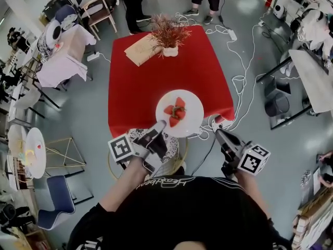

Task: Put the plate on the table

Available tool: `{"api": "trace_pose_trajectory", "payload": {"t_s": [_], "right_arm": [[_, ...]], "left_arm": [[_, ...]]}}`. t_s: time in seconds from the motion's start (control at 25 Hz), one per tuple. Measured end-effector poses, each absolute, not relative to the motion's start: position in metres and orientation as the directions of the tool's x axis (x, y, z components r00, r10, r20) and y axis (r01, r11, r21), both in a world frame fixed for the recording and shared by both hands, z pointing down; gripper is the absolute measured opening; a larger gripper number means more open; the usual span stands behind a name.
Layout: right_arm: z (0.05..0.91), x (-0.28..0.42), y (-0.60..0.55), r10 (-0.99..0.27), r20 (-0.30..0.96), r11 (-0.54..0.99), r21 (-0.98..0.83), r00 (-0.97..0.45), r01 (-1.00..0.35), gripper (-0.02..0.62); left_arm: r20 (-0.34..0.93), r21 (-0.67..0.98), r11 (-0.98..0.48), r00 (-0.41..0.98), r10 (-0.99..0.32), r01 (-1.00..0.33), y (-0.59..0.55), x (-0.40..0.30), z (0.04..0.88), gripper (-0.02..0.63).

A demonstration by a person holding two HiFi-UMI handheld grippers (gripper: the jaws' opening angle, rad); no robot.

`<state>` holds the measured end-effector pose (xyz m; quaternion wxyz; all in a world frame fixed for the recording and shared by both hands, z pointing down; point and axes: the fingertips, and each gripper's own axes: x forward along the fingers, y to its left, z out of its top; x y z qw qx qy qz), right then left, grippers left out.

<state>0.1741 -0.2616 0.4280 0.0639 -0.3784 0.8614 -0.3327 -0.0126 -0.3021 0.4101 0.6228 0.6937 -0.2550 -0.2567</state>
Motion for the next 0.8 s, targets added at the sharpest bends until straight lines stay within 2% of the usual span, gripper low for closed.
{"api": "trace_pose_trajectory", "payload": {"t_s": [0.8], "right_arm": [[0.471,0.159,-0.316,-0.682,0.256,0.401,-0.652,-0.685,-0.643,0.008]], "left_arm": [[-0.049,0.993,-0.107,0.676,-0.735,-0.044,-0.438,-0.042,0.470,0.015]]}}
